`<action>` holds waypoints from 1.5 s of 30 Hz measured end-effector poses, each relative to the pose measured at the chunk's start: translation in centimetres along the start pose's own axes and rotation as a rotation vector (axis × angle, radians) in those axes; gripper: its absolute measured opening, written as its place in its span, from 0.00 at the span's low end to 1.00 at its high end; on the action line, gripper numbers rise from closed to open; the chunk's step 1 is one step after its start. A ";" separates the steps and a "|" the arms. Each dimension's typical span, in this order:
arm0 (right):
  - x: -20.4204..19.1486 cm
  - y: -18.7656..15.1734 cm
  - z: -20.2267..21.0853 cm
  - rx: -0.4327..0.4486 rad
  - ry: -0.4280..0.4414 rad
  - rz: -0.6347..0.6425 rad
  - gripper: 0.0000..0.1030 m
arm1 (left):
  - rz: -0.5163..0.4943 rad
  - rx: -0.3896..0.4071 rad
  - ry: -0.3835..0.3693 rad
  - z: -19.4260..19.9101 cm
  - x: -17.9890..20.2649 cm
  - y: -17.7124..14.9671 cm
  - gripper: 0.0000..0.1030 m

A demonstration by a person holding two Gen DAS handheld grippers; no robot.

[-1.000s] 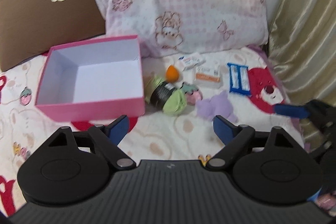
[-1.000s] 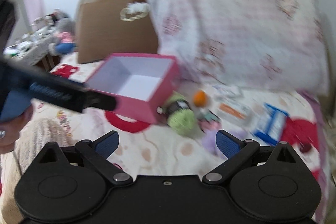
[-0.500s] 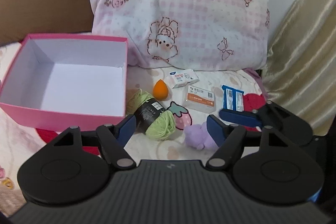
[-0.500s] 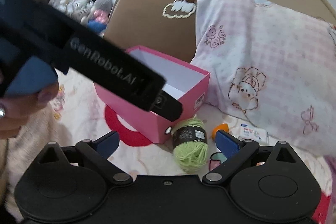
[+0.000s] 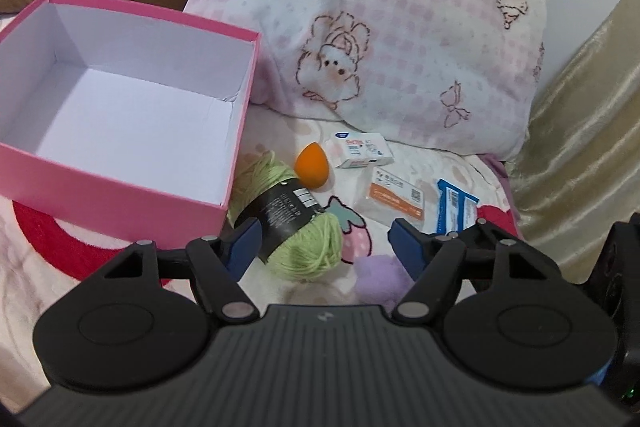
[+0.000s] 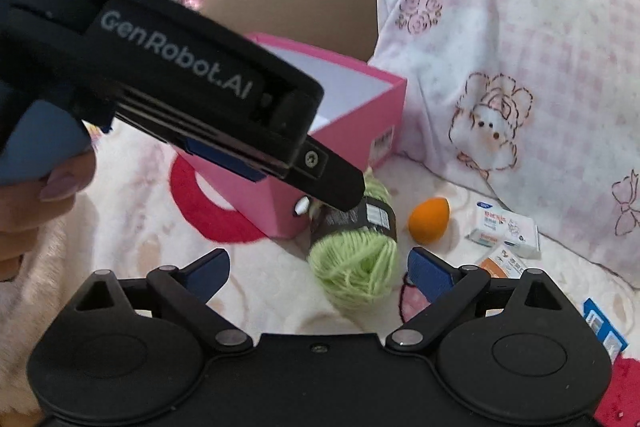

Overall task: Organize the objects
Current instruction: 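Close the left gripper around the green yarn ball's black label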

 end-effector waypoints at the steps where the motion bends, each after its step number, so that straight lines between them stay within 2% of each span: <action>1: 0.0 -0.1 -0.3 -0.002 -0.009 0.005 0.94 | 0.000 0.003 -0.002 -0.2 -0.1 -0.3 0.68; 11: 1.1 -0.4 -2.2 -0.013 -0.069 0.012 0.93 | 0.073 0.034 0.017 -2.5 -2.4 -2.1 0.63; 16: 1.6 -0.8 -3.6 -0.036 -0.077 0.017 0.90 | 0.143 0.014 -0.022 -3.6 -2.7 -2.9 0.59; 21: 1.2 -1.5 -5.2 -0.079 -0.083 0.092 0.90 | 0.115 0.041 -0.025 -4.3 -2.7 -2.9 0.49; 29: 2.0 -1.6 -6.4 -0.083 -0.090 0.072 0.89 | 0.160 0.020 -0.046 -5.2 -3.0 -3.2 0.49; 33: 2.7 -1.4 -6.9 -0.083 -0.086 0.037 0.89 | 0.187 0.022 -0.032 -5.8 -3.6 -3.5 0.49; 38: 2.6 -1.5 -7.6 -0.105 -0.107 0.098 0.87 | 0.218 -0.019 -0.033 -6.7 -4.1 -4.1 0.49; 42: 2.5 -1.4 -8.1 -0.107 -0.091 0.108 0.84 | 0.215 -0.021 -0.032 -6.8 -3.9 -4.1 0.49; 44: 2.5 -1.3 -8.2 -0.101 -0.083 0.101 0.77 | 0.218 0.005 -0.027 -6.6 -4.0 -4.0 0.49; 45: 2.5 -1.2 -8.3 -0.100 -0.080 0.096 0.71 | 0.221 0.023 -0.031 -6.5 -4.0 -3.9 0.45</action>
Point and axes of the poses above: each gripper's, at about its wrist camera, not at the fingertips, and z roughly against the way its jaws point, x to its right, y to its top, the point moved 10 cm from there along -z, roughly the way its jaws point, and after that the axes turned 1 degree about -x, right-handed, at the moved point
